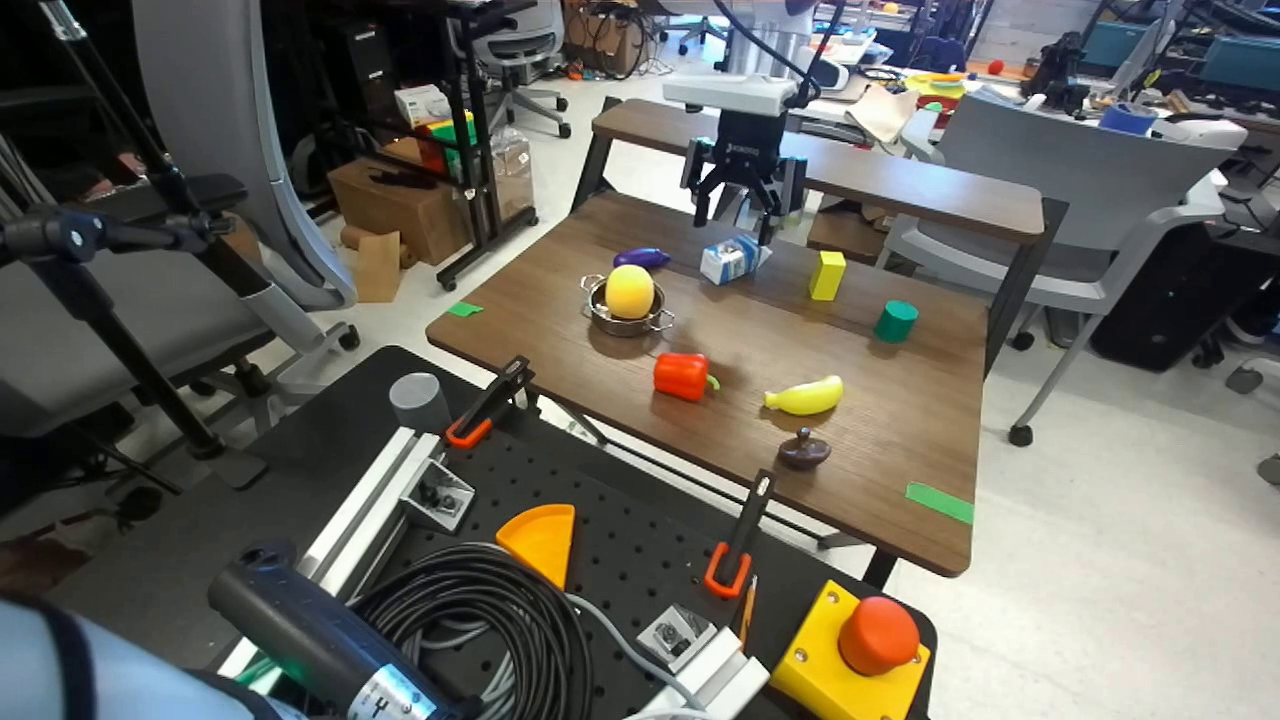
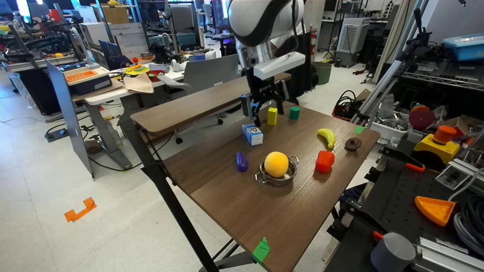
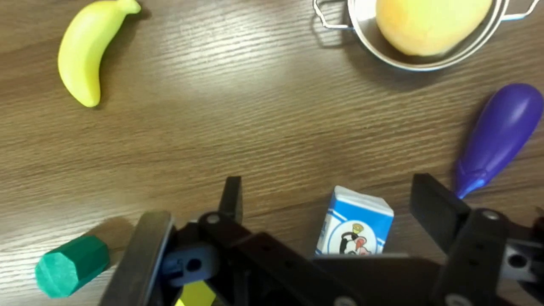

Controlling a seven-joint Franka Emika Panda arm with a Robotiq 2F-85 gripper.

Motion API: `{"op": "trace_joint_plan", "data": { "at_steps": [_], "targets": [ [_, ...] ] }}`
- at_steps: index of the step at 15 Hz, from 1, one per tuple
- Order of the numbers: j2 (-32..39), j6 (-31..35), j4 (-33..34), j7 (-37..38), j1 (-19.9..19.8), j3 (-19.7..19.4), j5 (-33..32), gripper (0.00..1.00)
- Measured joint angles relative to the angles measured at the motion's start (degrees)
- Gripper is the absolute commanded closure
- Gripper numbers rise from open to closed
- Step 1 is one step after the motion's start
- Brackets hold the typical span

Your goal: Move the eggplant to the left, move the milk carton backwards

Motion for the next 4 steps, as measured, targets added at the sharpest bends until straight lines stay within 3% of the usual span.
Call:
{"op": "trace_joint_plan", "data": {
  "at_steps": [4],
  "targets": [
    [-3.8, 0.0, -5.2, 1.0, 0.6, -0.1, -0.3, 0.00]
  ]
}}
